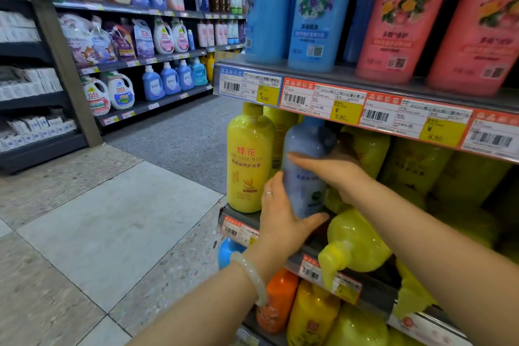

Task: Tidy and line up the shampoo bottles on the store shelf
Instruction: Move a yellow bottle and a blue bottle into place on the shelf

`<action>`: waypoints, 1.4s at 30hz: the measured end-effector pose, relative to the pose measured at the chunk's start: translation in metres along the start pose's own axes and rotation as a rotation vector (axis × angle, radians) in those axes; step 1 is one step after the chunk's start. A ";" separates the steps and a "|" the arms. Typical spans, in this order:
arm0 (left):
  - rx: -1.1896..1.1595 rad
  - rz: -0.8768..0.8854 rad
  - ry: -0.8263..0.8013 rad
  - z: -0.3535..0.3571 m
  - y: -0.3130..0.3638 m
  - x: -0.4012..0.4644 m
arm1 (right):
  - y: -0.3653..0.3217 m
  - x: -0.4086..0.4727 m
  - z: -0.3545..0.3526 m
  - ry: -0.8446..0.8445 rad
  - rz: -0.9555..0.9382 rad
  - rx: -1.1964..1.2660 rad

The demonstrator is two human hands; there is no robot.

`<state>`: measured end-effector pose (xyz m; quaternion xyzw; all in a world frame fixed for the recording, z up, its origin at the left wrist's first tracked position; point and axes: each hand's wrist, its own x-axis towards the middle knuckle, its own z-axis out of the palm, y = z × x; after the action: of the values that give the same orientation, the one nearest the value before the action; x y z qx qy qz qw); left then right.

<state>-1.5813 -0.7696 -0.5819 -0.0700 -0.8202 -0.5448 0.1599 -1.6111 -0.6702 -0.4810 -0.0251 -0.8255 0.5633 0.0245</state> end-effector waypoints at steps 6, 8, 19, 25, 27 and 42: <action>0.047 -0.073 0.075 0.011 0.005 0.015 | 0.002 -0.012 -0.018 -0.028 0.015 -0.097; 0.055 -0.099 0.080 0.013 0.005 0.017 | 0.003 -0.013 -0.018 0.003 -0.024 -0.137; -0.022 -0.131 0.020 0.007 -0.005 0.025 | 0.007 -0.019 -0.008 0.033 -0.013 -0.138; -0.017 -0.114 0.002 0.007 -0.006 0.022 | 0.017 -0.024 -0.029 0.070 -0.043 -0.242; -0.005 -0.111 0.000 0.006 -0.003 0.021 | 0.021 -0.031 -0.044 0.079 -0.061 -0.297; -0.008 0.119 -0.321 0.017 -0.004 -0.066 | 0.056 -0.065 -0.082 -0.467 -0.078 -1.231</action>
<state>-1.5234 -0.7519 -0.6142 -0.2052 -0.8273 -0.5196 0.0584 -1.5399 -0.5784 -0.5042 0.1183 -0.9808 -0.0221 -0.1535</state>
